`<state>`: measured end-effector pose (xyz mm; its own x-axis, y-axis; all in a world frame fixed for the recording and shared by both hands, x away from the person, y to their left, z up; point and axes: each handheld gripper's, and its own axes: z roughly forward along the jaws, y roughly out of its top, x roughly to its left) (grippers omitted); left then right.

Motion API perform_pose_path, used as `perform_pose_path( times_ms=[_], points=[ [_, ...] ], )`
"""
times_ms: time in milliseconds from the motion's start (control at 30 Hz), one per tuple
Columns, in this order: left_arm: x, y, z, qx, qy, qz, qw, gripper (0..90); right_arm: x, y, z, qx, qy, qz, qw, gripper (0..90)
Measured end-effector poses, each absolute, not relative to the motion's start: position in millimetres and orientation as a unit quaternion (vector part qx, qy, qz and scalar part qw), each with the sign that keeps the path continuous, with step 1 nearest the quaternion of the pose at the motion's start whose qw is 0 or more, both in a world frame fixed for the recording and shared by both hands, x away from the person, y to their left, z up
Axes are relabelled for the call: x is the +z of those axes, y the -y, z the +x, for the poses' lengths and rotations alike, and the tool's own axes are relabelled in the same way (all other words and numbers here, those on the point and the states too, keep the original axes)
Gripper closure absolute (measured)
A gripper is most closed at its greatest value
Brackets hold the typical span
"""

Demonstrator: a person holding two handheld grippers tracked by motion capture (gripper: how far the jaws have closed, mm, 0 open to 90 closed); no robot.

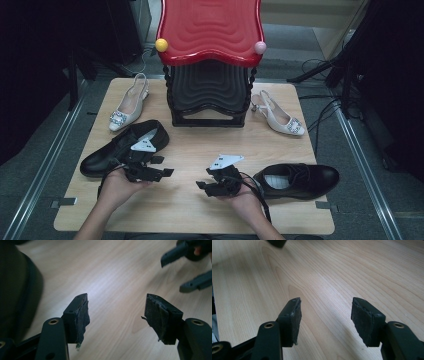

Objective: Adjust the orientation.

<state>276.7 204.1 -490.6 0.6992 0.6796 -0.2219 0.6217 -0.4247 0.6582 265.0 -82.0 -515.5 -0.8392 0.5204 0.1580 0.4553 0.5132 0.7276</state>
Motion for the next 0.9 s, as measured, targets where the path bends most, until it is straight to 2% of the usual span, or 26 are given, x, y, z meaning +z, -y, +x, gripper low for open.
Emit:
perform_pose_path(
  times_ms=[500,700,800,900],
  points=[
    [-454.0,-225.7,320.6,0.121,-0.432,0.819,0.357,45.3,-518.6,87.1,264.6,0.392,-0.872,0.292,0.037,40.0],
    [-455.9,-225.5,341.2,0.125,-0.465,0.813,0.328,47.7,-520.4,92.2,261.8,0.390,-0.868,0.305,0.030,39.4],
    [-464.3,-227.4,354.2,0.101,-0.481,0.808,0.325,50.1,-520.3,96.1,259.7,0.389,-0.867,0.311,0.030,39.4],
    [-466.0,-228.0,358.1,0.103,-0.485,0.807,0.321,52.4,-521.1,99.1,258.5,0.388,-0.866,0.315,0.031,39.4]
  ],
)
